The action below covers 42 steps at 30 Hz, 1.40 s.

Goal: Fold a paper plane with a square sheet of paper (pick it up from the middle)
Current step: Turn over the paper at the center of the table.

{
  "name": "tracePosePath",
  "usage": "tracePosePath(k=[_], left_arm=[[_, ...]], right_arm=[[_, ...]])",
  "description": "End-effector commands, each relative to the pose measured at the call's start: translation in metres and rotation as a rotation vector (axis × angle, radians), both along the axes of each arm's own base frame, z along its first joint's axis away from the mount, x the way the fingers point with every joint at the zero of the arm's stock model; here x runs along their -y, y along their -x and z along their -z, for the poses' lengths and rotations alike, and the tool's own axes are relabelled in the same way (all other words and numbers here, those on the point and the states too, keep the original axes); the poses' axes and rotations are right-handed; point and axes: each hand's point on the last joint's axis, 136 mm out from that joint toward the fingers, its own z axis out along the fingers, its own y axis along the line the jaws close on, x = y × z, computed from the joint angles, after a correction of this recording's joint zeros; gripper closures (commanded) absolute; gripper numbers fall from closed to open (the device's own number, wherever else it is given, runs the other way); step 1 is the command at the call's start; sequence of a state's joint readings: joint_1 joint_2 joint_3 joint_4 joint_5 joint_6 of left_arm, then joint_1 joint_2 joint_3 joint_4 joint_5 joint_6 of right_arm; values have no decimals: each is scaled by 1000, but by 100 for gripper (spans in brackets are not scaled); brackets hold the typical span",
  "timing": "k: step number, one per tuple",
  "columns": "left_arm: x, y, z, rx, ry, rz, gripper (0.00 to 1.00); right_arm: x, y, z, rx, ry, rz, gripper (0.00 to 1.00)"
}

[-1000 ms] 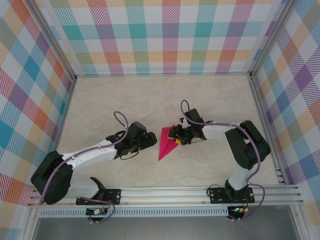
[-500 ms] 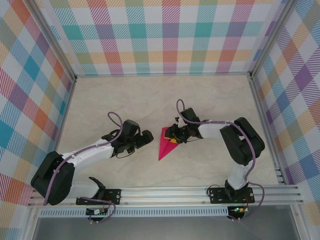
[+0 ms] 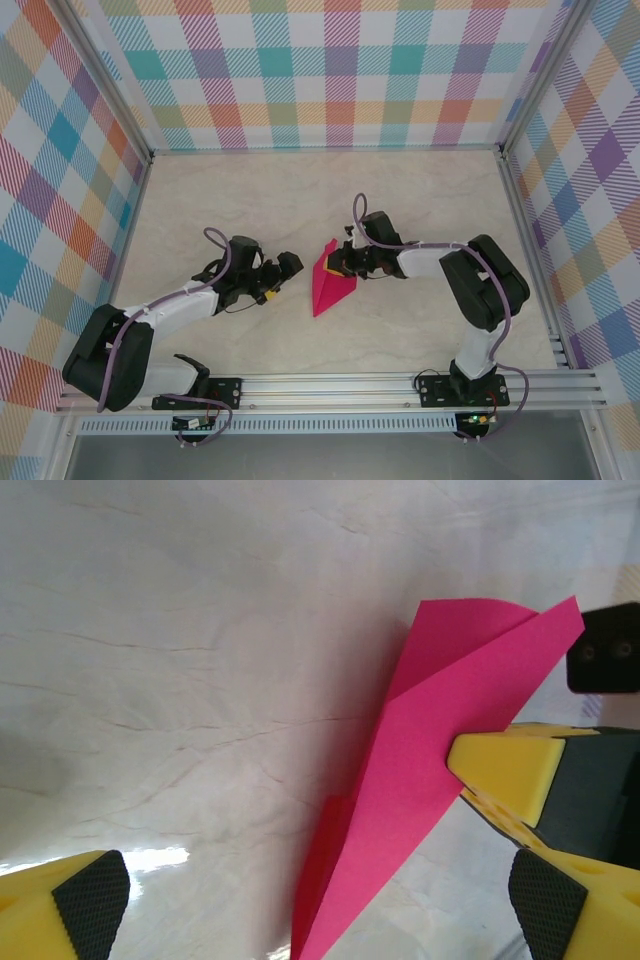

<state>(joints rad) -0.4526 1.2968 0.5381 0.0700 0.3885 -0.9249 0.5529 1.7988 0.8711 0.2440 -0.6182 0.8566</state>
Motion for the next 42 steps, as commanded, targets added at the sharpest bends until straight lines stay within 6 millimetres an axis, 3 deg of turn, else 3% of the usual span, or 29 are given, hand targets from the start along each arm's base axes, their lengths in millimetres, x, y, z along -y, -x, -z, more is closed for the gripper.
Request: tracePosePath(k=[1,9,15,22,33,38,42], left_arm=[[14,-4,-33,79,170,53,0],[34,-7,-96,248,360,140,0],[37,-10,-112,279,416,136,6],[37,-15,-125,328,446,117,37],[34,-17,-123,329,431,98,75],[32,-18,-117,324,370,100,88],[14,-19,-96,292,139,81,90]], right_arm=[[-12,-18,-74,143,-158,-37,94],[-19,-26,-132,123,-316,-62,94],[-25,-29,-146,104,-359,-75,93],[-26,-23,-139,64,-375,-105,92],[-24,-19,-128,42,-363,-110,89],[-18,-19,-115,56,-288,-87,73],[3,-20,-100,125,-108,-12,52]])
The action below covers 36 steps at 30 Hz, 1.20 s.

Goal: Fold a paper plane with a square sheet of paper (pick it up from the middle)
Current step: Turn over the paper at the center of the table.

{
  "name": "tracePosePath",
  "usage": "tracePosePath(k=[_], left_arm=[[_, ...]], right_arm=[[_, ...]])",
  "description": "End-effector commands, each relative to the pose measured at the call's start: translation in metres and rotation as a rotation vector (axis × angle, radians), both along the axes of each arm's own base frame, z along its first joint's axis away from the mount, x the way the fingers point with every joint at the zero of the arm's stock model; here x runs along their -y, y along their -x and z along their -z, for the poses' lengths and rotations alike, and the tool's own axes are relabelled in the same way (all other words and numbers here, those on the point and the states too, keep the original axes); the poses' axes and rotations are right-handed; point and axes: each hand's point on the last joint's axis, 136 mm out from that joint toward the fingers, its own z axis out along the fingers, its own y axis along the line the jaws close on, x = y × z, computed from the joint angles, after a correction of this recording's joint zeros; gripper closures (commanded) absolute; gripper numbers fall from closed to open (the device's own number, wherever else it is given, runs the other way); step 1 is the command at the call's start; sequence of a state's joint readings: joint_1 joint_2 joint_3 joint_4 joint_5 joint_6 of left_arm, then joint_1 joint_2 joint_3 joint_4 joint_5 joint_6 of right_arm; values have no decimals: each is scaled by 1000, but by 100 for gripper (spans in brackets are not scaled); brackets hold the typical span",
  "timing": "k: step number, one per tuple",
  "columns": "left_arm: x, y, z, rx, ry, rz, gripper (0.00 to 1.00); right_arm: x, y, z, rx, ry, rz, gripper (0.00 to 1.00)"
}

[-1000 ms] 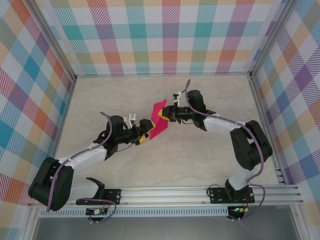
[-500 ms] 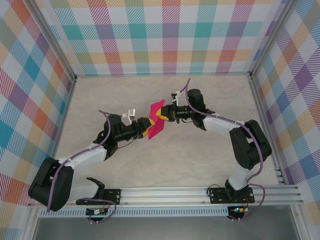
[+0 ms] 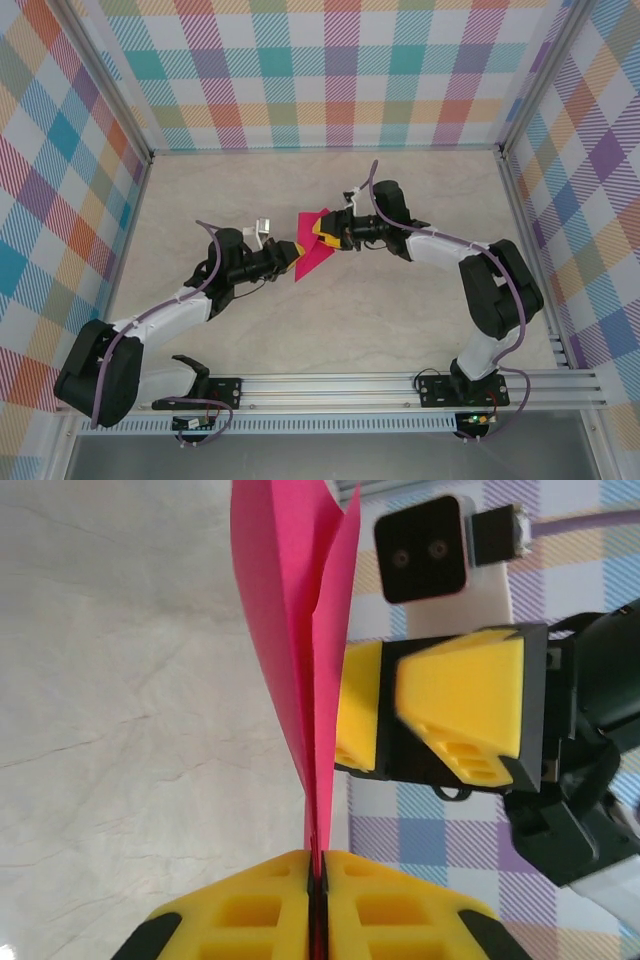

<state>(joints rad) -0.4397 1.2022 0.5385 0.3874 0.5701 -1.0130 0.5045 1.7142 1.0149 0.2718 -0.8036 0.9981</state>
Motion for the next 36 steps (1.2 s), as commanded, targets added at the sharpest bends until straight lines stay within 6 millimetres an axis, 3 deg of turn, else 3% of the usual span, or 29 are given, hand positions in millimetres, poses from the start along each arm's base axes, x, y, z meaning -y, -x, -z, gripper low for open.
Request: tracePosePath(k=[1,5,11,18,23,28,32,36], left_arm=[[-26,-5,9,21,-240,-56,90],[-63,-1,29,-26,-584,-106,90],[-106,-6,23,-40,-1078,-187,90],[-116,-19,27,-61,-1537,-196,90],[-96,-28,52,-86,-1670,-144,90],[-53,-27,99,-145,-1567,-29,88],[-4,-22,124,-174,-1311,83,70],[17,-22,106,-136,-1120,103,50]], right_arm=[[24,2,10,105,179,70,48],[60,3,29,160,388,179,31],[106,10,53,179,587,314,18],[142,17,70,144,720,447,15],[158,21,73,120,770,510,14],[172,28,81,83,818,558,14],[174,31,84,67,825,560,14],[165,29,81,87,796,523,14]])
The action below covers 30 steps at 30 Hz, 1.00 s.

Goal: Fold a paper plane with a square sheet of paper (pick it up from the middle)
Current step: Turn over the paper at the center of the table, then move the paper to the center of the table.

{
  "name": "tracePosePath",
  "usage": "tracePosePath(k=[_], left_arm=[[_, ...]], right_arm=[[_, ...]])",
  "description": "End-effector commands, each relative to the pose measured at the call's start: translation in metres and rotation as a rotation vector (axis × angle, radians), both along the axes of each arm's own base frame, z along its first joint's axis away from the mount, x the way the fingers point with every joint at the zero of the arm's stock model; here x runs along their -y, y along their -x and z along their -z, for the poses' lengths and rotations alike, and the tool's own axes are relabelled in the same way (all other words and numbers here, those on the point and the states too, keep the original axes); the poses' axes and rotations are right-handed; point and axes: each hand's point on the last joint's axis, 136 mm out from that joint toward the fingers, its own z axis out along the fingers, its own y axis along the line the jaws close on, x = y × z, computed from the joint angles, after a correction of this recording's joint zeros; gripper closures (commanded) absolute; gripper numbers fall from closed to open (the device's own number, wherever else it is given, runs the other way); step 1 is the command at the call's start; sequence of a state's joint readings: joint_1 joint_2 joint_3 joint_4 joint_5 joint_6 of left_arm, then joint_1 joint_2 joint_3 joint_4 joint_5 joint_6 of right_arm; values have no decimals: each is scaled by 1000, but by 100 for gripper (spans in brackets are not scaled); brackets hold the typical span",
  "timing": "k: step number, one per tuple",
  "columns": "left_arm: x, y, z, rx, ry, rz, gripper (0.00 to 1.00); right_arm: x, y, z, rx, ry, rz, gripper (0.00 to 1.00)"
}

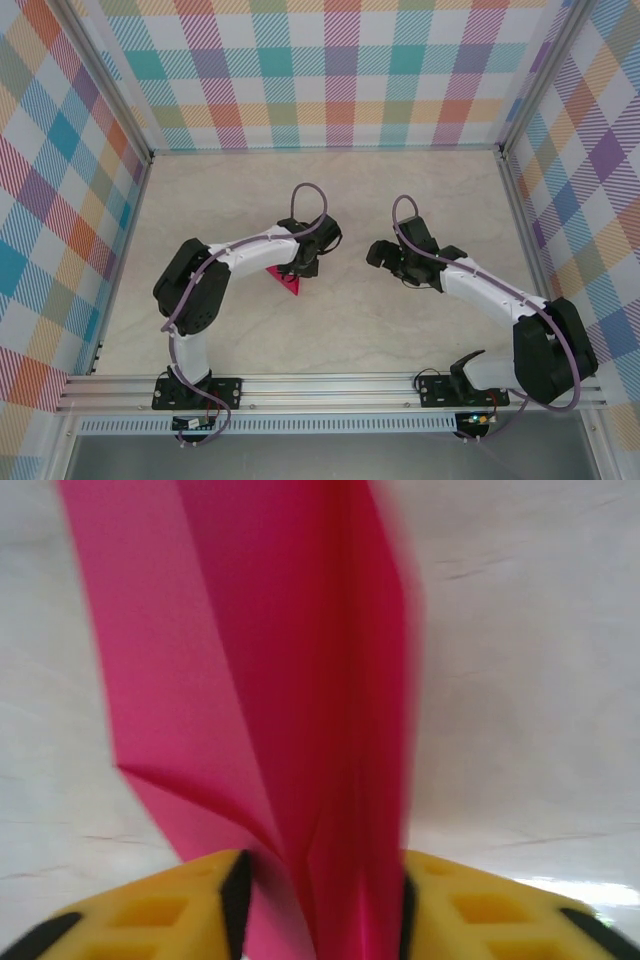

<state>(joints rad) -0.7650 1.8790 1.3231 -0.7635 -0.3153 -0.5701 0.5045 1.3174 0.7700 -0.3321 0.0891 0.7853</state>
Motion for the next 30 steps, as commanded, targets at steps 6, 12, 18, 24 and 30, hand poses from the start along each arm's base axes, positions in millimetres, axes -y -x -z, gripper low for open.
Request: tracePosePath(k=[6,12,18,24,30], left_arm=[[2,3,-52,63,433,-70,25],[-63,8,-47,84,497,-264,17],[-113,26,-31,99,517,-437,13],[-129,40,-18,80,526,-500,11],[-126,39,-16,73,547,-489,11]], right_arm=[[-48,-4,-17,35,-84,-145,21],[-144,5,-23,38,-144,-356,41],[-221,15,-12,3,-183,-481,55],[-242,6,14,-50,-157,-485,58],[-234,6,50,-105,-52,-510,58]])
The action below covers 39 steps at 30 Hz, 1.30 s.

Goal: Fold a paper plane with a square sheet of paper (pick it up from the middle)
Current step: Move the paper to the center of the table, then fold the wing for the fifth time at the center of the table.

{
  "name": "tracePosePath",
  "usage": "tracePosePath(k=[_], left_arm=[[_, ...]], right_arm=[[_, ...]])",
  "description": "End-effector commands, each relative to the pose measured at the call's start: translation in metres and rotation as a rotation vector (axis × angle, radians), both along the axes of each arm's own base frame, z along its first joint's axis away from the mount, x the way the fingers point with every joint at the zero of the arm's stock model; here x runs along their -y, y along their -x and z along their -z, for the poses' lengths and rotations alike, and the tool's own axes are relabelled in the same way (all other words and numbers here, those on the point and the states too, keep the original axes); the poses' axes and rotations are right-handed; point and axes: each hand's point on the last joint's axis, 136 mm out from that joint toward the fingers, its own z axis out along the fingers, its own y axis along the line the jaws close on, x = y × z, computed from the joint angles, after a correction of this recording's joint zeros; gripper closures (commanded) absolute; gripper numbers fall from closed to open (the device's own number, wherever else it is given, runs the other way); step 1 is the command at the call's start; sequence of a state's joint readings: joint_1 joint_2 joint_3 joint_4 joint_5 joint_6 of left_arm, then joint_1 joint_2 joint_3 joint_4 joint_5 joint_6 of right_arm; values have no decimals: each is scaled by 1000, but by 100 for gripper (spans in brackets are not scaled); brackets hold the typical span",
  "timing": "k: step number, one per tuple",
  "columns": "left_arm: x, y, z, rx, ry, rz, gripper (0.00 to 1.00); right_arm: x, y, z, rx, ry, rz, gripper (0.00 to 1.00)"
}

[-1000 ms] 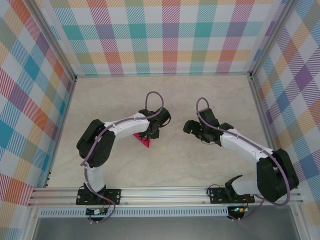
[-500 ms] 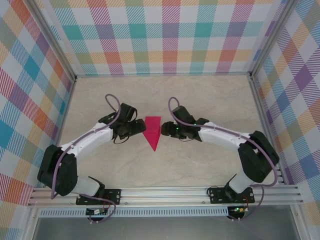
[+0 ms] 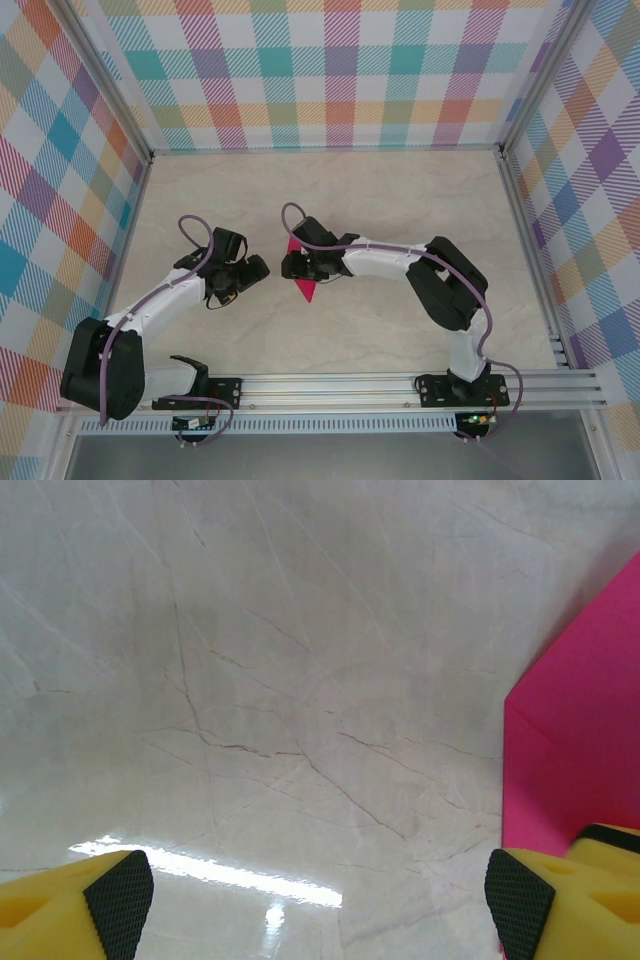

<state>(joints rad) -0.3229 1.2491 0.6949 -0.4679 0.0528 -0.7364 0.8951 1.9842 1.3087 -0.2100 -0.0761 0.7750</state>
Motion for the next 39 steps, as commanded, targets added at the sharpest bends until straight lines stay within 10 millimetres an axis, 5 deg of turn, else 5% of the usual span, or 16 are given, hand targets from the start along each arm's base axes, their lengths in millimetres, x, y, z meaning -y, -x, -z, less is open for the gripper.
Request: tracePosePath(k=[1,11,17,23,28,39], left_arm=[[0,-3,-3,17,35,-9,11],[10,-7,-7,29,65,43,11],[20,-7,-8,37,116,78,10],[45,-7,-10,57,237,130,9],[71,-13,-15,99,346,170,4],[113,-13,-9,84,441,253,5]], right_arm=[[6,-1,12,-10,58,-33,58],[55,35,39,-57,123,-334,58],[72,45,9,0,54,-430,56],[65,22,-36,59,-74,-160,54],[76,6,-23,4,-77,100,57],[87,3,10,-67,-25,185,60]])
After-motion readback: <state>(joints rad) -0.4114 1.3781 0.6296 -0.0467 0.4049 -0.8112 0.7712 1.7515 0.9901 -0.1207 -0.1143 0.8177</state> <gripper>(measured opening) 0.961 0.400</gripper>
